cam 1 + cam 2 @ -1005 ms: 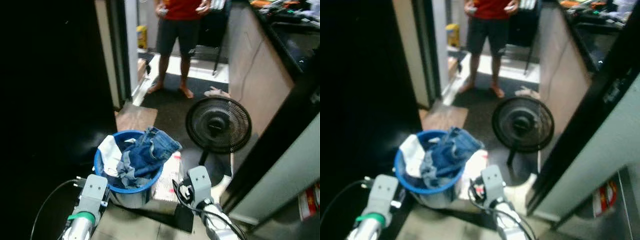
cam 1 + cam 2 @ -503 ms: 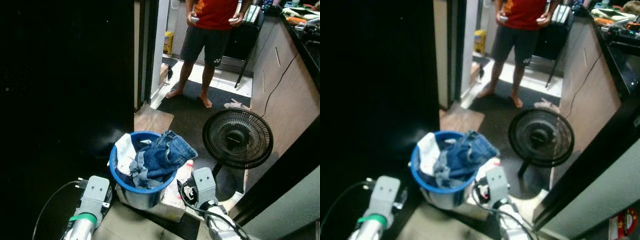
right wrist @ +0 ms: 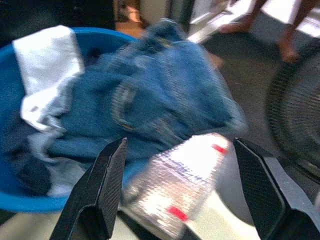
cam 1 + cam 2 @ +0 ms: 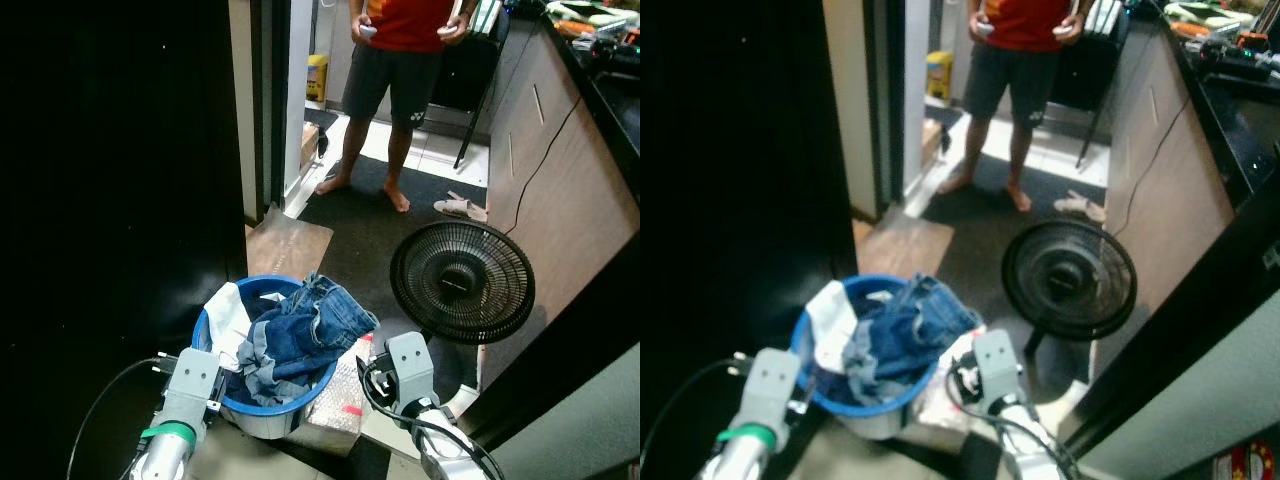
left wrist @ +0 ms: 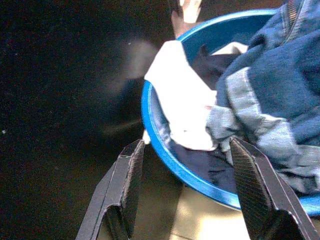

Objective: Clothes washing

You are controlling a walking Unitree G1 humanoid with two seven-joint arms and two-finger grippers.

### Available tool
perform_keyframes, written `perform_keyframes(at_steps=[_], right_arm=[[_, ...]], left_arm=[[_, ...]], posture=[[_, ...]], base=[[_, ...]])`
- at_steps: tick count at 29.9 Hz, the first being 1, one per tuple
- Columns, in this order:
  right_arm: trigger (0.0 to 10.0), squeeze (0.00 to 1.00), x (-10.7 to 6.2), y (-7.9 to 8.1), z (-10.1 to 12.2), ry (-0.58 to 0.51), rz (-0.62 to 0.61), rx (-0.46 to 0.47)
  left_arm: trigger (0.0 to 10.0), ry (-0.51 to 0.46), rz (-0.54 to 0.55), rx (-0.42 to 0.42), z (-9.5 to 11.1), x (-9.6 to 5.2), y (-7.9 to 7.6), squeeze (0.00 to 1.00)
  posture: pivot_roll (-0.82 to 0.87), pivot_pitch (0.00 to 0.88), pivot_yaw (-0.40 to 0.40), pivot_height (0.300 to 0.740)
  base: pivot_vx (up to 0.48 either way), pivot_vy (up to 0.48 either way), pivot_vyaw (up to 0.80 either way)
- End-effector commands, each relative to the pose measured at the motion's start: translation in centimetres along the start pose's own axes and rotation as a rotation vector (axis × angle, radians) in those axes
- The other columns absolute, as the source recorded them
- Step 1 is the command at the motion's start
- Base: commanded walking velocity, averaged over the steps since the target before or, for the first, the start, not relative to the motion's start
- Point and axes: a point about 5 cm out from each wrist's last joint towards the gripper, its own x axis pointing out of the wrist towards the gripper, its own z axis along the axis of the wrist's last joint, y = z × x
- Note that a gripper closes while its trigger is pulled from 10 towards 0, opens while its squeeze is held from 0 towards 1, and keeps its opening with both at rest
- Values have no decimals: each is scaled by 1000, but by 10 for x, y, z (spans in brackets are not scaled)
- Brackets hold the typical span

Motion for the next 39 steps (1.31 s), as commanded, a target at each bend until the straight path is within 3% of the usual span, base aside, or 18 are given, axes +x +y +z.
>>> perform_keyframes(at_steps=[1,27,37,39], right_arm=[[10000,0,-6,-4,-9,35,-10,-3],[10000,0,-6,-2,-9,35,-7,-7],[10000,0,7,-4,24,-118,-5,-5],[10000,0,17,-1,51,-226,11,-5]], left_arm=[[10000,20,-4,-3,-5,-2,-4,0],[10000,19,0,-4,-4,-1,-3,0],[10000,-53,1,-17,16,3,-2,0],[10000,-107,-11,-3,31,6,-2,0]], posture=[[124,47,-24,740],[125,53,-22,740],[123,55,-20,740],[125,55,-20,740]], base=[[296,0,0],[289,0,0],[288,0,0],[285,0,0]])
